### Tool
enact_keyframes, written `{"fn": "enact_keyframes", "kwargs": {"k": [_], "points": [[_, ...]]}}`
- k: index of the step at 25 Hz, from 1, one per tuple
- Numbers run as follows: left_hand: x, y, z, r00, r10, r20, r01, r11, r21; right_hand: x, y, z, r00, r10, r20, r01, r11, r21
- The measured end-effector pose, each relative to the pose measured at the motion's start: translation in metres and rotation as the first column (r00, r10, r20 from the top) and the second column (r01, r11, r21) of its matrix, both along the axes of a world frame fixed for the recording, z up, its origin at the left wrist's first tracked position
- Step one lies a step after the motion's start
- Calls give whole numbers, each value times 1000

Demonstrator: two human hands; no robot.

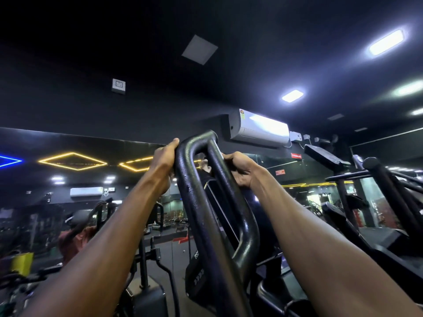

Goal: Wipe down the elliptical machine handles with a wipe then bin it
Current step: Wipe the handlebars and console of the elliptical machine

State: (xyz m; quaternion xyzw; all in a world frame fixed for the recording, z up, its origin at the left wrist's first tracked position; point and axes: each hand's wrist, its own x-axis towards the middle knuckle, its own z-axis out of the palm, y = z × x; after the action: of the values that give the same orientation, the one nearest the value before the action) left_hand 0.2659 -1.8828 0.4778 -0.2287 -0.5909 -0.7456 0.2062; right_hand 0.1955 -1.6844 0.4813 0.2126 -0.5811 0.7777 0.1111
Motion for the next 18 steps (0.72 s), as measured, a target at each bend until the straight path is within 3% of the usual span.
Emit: {"fn": "enact_keyframes", "kwargs": {"k": [4, 12, 14, 18], "points": [[4, 4, 10, 991, 134, -18, -135, 986, -98, -75, 26, 17, 1000, -15, 13, 14, 990, 138], [2, 9, 32, 892, 419, -169, -452, 845, -286, 20, -12, 12, 998, -41, -41, 44, 997, 69], [2, 11, 33, 854, 481, -199, -520, 794, -314, 26, -10, 6, 999, 25, -19, -25, 1000, 7], [2, 12, 31, 787, 568, -241, -617, 720, -318, 41, 3, -18, 983, 178, 49, -181, 982, 61]]}}
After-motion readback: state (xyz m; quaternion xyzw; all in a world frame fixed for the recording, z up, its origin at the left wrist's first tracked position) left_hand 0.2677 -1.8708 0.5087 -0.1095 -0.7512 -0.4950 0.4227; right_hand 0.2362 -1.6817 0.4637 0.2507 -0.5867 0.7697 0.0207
